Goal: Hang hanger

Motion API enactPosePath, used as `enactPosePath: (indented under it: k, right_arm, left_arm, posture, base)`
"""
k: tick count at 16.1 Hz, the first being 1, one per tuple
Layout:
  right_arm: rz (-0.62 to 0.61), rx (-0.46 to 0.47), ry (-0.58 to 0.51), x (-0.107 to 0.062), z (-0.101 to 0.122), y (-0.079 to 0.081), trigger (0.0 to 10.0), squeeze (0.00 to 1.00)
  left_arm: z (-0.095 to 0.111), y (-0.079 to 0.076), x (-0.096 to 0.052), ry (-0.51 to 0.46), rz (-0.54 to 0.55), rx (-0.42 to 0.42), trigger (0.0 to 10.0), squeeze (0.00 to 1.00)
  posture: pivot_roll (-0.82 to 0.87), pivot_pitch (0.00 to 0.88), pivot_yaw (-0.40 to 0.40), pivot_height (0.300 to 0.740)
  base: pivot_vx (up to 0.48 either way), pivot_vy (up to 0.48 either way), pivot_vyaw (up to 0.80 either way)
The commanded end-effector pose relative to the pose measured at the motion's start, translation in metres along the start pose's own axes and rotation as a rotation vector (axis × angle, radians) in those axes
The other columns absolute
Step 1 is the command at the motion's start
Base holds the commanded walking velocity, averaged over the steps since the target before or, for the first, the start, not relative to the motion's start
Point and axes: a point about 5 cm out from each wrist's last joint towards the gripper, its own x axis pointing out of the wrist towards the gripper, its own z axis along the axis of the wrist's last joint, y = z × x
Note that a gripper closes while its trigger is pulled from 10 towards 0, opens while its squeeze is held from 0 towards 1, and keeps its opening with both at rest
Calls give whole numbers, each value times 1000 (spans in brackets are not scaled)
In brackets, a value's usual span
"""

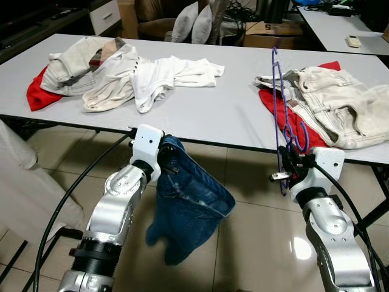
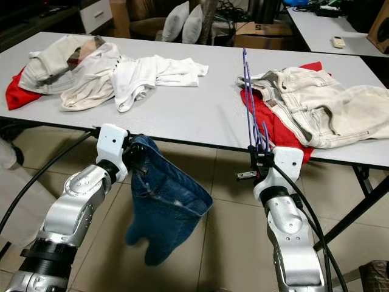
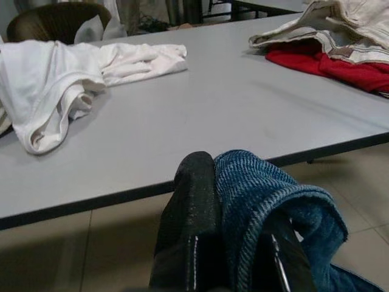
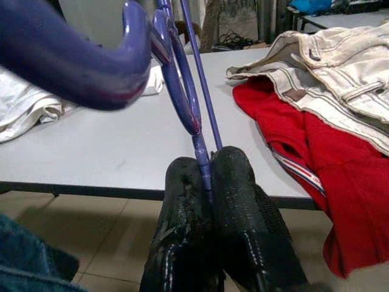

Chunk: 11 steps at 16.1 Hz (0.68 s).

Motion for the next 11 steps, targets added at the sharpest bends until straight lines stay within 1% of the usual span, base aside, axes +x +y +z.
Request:
enactPosePath:
  k: [1,2,5,7,11]
  right_arm:
    - [15,-15,-8,2,6,-1,10000,0]
    - [23,-18,-8,2,7,-1,10000,0]
    - [64,-13,-10,3,11,2,10000,0]
    - [99,-12,-4,2,12,5,10000,0]
    - [120,-2,-18,2,16,7,10000,0]
  left_arm:
    - [13,-1,1,-60,7,26,10000,0]
    - [13,-2,1,-63,13,30,10000,0]
    - [13,-2,0,-69,22,31,10000,0]
    - [11,0,-1,-55,34,-1,10000,0]
    - [12,-1,-2,-74,25,-5,10000,0]
  posture:
    - [-105,0,17,740]
    - [-105,0,17,740]
    - [-106,0,13,740]
    - [-106,0,13,740]
    - [-106,0,13,740]
  base:
    - [0,-360,-800]
    - [0,-409,-800]
    - [0,-459,0]
    - [0,0,0]
    - [0,0,0]
